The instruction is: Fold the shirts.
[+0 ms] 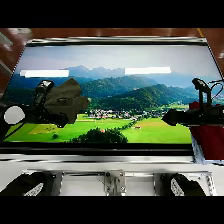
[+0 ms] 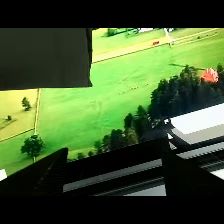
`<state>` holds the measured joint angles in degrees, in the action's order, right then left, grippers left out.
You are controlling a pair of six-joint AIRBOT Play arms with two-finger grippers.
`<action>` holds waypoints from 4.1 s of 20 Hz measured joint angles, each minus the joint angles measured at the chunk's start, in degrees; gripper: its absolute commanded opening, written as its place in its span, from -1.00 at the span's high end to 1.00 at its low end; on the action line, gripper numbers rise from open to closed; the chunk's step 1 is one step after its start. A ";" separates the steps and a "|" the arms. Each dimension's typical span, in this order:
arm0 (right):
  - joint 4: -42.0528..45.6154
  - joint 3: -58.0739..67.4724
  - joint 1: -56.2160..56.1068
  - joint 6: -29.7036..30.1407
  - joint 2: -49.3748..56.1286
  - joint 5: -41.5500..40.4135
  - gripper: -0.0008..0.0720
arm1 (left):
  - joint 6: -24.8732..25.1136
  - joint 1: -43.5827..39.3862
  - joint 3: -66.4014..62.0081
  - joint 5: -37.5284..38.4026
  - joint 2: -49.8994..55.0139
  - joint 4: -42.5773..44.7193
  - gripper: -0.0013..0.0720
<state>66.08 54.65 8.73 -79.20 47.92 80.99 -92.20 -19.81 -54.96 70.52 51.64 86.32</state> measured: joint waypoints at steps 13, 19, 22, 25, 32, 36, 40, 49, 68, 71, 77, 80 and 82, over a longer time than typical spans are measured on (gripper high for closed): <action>1.38 0.00 0.00 0.07 0.02 -0.66 -0.91 | 0.00 0.00 0.00 -0.02 0.00 0.02 -0.96; 1.81 0.00 0.00 0.07 0.02 -3.67 -0.91 | -0.02 0.00 0.07 -0.39 0.07 -0.50 -0.96; 1.92 -0.02 0.00 0.04 0.02 -4.04 -0.91 | -0.13 0.00 0.33 -4.79 0.55 -2.45 -0.96; 1.92 0.00 0.00 0.04 0.02 -4.33 -0.91 | -0.15 0.00 0.39 -6.99 1.16 -5.64 -0.96; 1.90 -0.02 0.00 0.02 0.02 -4.09 -0.91 | 0.04 2.08 -0.17 -7.67 4.76 -2.21 -0.88; 1.90 -0.02 0.00 0.02 0.04 -4.15 -0.91 | 3.02 10.05 -6.34 -7.58 15.02 1.95 -0.89; 1.95 -0.02 0.00 0.02 0.33 -4.87 -0.91 | 6.25 17.00 -16.24 -6.95 28.52 3.43 -1.00; 1.77 -0.02 0.00 -1.11 2.12 -6.16 -0.91 | 8.90 18.97 -26.71 -6.01 47.30 2.64 0.68; 7.06 12.17 0.00 0.42 2.27 1.92 -0.91 | -0.90 -6.05 -30.95 -1.57 7.41 -11.43 0.86; 8.41 14.45 0.00 0.37 2.27 5.99 -0.91 | -3.39 -14.49 -26.47 -6.08 9.94 -11.69 0.85; 13.70 15.63 0.00 -1.22 2.27 11.17 -0.91 | -5.29 -25.75 -22.95 -19.43 24.74 -18.08 -0.97; 15.26 15.58 0.07 -1.68 2.29 11.43 -0.91 | -6.08 -23.21 -25.55 -18.32 28.48 -19.34 -0.66; 16.46 14.67 0.11 -2.29 2.80 10.56 -0.90 | -5.90 -18.16 -27.54 -10.23 28.76 -16.59 -0.51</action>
<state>82.54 69.32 8.84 -81.49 50.72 91.55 -98.10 -37.98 -82.50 60.29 80.40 69.73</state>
